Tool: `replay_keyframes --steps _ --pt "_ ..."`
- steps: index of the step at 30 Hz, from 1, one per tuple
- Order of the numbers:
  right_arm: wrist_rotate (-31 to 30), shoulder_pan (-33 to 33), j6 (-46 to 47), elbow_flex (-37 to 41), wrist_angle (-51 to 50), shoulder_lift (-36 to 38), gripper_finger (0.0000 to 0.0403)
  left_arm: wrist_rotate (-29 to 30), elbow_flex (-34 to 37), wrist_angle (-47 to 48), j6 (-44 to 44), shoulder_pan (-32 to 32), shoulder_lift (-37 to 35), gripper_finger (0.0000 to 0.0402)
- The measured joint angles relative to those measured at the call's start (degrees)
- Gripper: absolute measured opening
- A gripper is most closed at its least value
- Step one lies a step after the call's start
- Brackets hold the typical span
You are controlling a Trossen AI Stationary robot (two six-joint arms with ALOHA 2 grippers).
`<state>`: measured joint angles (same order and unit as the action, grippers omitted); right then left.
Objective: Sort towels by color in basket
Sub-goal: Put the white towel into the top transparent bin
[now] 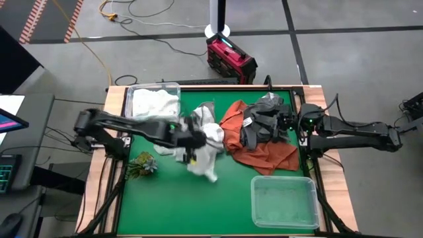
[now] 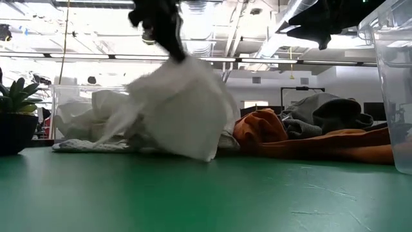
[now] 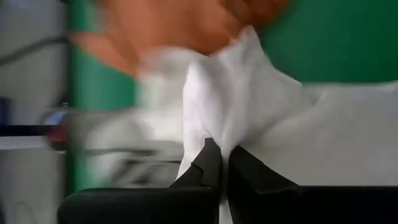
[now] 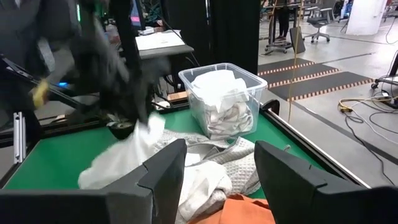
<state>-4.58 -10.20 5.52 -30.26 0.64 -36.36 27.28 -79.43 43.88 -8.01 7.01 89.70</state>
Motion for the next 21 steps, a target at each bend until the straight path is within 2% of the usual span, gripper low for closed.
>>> replay_keyframes --steps 5,12,18,21 --pt "0.00 0.07 0.01 0.00 -0.05 0.00 0.0223 17.57 -0.18 -3.32 -2.84 -0.53 -10.87 0.0001" --pt "0.00 0.07 -0.88 0.00 0.18 0.00 0.0223 38.57 -0.23 -10.02 -14.14 -1.46 -22.55 0.0001" --pt "0.00 0.07 -0.92 0.00 1.44 -0.53 0.0223 51.03 -0.23 -12.85 -21.47 -4.99 -27.56 0.0000" --pt "0.00 0.07 -0.92 0.00 1.84 -1.32 0.0223 53.86 -0.23 -13.26 -23.18 -7.38 -29.13 0.0000"
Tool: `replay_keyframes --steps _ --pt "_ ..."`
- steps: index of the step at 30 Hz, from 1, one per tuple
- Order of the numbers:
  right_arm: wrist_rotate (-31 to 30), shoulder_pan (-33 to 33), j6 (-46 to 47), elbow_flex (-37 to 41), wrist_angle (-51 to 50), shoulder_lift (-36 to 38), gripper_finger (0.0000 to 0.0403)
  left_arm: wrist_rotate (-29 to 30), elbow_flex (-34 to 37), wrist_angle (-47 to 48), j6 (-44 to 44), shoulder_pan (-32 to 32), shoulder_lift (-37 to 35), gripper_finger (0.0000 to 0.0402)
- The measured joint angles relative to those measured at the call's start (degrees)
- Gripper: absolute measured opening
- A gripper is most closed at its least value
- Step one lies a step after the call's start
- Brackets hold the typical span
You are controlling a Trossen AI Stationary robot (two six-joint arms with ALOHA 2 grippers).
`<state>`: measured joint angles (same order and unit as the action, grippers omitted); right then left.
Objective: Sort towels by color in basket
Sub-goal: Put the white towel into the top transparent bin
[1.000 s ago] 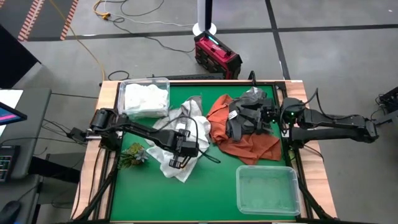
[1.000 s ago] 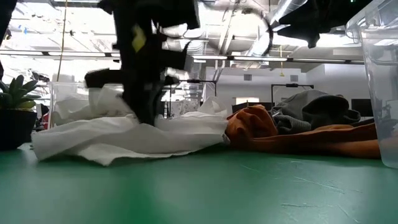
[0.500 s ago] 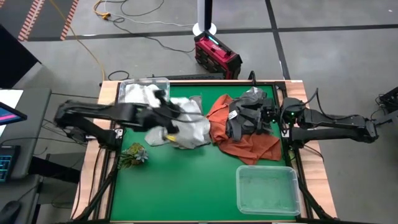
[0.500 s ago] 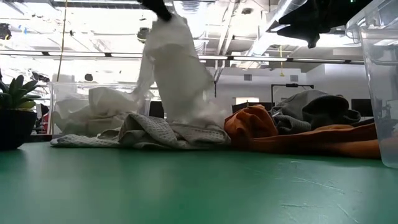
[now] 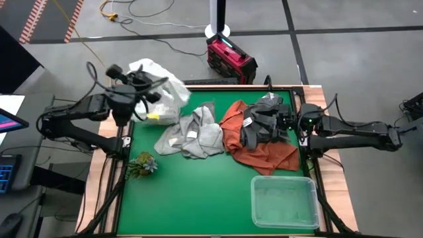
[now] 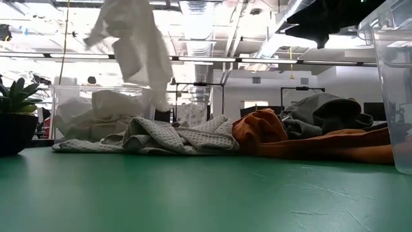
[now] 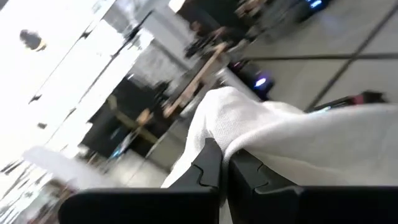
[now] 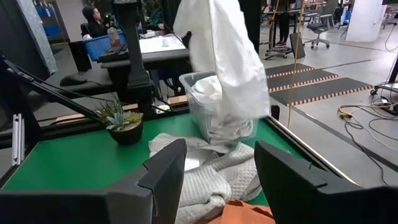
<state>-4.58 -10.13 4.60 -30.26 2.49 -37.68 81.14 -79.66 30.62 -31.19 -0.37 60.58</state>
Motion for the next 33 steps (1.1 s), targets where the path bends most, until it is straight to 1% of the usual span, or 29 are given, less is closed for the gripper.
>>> replay_keyframes --steps 6,10,13,17,21,24,27,29,33 --pt "0.00 -0.02 -0.17 0.02 -0.09 -1.61 0.0223 -0.11 0.00 -0.88 -0.90 -1.85 -2.63 0.0000" --pt "0.02 -0.20 -0.43 0.02 0.33 -2.56 0.0223 -0.40 0.00 -5.73 -4.51 -1.85 -4.67 0.0000" --pt "0.01 -0.20 -0.61 0.02 0.56 -2.91 0.0223 -2.79 0.00 -10.08 -6.67 -1.85 -6.89 0.0000" --pt "0.01 -0.20 -0.59 0.02 0.68 -2.92 0.0223 -7.78 0.00 -14.70 -7.82 -1.85 -10.04 0.0000" --pt "0.01 -0.20 -0.17 0.02 0.89 -2.92 0.0223 -9.11 0.00 -14.73 -7.25 -1.85 -12.38 0.0000" --pt "0.00 -0.17 -0.15 0.02 1.49 -2.92 0.0223 -8.47 0.00 -9.84 -5.70 -1.85 -13.25 0.0000" --pt "0.02 -0.17 -0.15 0.02 1.82 -2.92 0.0223 -4.74 -0.02 -0.36 -2.06 -1.85 -13.13 0.0000" --pt "0.01 -0.17 -0.15 0.02 2.43 -2.92 0.0223 -4.11 0.00 7.41 3.11 -2.07 -12.28 0.0000" --pt "0.02 -0.17 -0.17 0.02 3.84 -2.92 0.0223 -4.92 0.00 20.60 14.80 -3.73 -9.28 0.0000"
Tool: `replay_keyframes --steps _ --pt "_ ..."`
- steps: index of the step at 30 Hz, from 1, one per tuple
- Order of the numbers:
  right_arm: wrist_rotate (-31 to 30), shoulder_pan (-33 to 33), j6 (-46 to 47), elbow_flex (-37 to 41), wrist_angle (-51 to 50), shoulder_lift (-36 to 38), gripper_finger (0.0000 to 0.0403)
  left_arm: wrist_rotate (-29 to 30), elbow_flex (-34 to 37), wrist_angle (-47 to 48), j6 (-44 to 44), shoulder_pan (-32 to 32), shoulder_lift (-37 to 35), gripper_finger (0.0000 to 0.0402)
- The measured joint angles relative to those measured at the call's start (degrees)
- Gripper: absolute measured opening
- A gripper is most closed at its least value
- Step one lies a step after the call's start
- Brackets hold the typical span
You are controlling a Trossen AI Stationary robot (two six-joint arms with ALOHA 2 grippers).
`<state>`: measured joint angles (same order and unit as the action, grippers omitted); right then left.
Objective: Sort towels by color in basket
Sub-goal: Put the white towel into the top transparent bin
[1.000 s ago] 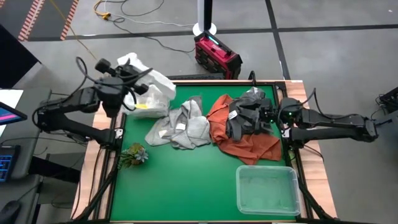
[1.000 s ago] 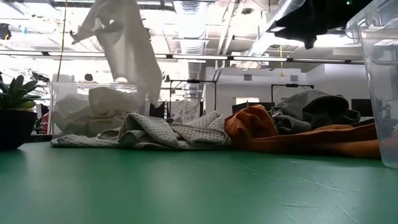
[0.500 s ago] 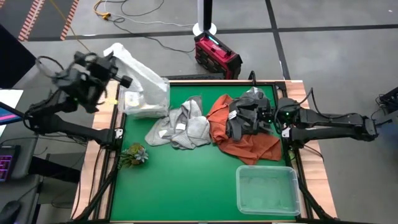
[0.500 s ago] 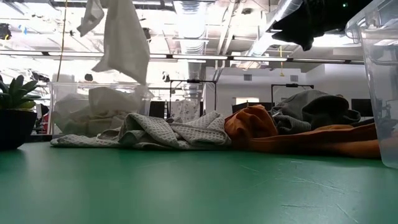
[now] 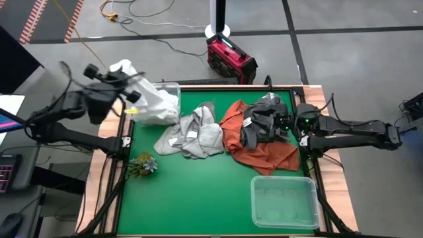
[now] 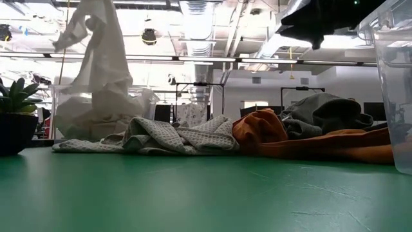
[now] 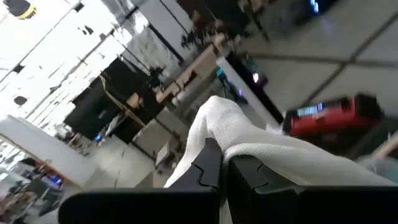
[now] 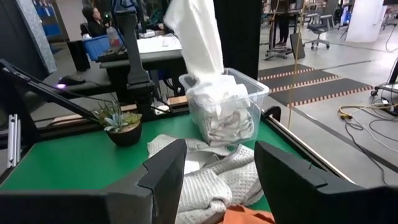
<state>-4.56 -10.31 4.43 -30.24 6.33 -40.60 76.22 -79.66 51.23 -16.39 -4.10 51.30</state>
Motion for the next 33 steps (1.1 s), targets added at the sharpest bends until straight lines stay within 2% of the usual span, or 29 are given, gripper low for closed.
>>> replay_keyframes --steps 4,9,20,27,33 --pt "0.00 0.00 -0.02 -0.01 0.39 0.00 0.0223 -3.65 0.00 8.51 9.43 -2.87 4.64 0.0000" --pt "0.00 0.00 -0.46 0.00 0.62 0.00 0.0223 -10.90 0.06 12.50 15.67 -7.47 11.54 0.0000" --pt "0.00 -0.35 -0.59 -0.02 1.23 0.00 0.0223 -27.94 4.07 11.59 18.76 -20.76 26.98 0.0000" --pt "0.00 -0.33 -0.25 0.00 -1.14 0.00 0.0223 -39.03 10.09 7.40 20.50 -21.92 32.24 0.0000" --pt "0.00 -0.33 2.32 0.00 -2.28 0.02 0.0223 -47.03 16.15 4.86 27.14 -22.56 32.90 0.0000"
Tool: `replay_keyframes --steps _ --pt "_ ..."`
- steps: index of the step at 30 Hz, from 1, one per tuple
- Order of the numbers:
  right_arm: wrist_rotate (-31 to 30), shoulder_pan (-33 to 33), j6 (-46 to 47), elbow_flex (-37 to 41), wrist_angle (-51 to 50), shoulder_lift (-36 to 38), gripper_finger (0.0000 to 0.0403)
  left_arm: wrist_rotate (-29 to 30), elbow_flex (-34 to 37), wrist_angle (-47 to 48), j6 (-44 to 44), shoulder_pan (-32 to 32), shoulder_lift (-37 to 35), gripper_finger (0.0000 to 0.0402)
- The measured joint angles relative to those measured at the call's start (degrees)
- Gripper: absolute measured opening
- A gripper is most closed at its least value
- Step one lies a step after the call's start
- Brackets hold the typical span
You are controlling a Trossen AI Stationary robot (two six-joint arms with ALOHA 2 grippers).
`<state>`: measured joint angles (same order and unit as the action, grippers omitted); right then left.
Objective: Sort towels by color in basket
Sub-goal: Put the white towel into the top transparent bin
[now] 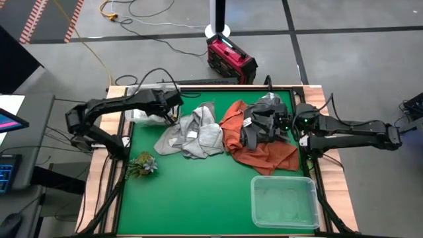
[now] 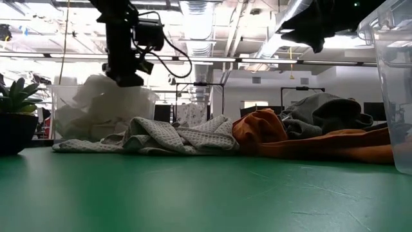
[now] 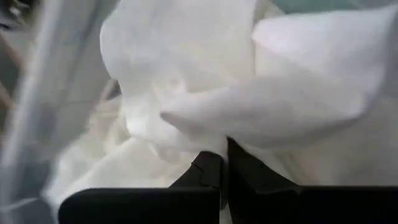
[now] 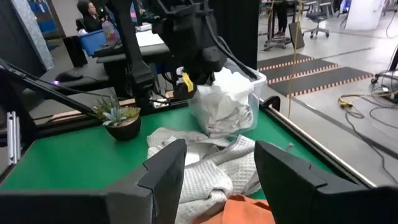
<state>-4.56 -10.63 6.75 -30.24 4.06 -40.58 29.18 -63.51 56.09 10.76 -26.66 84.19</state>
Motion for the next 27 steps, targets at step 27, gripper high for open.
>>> replay_keyframes --steps 27 --pt "0.00 0.27 0.34 -0.02 -0.20 0.00 0.0223 -0.86 -11.67 5.62 -16.74 -10.42 0.00 0.0005"
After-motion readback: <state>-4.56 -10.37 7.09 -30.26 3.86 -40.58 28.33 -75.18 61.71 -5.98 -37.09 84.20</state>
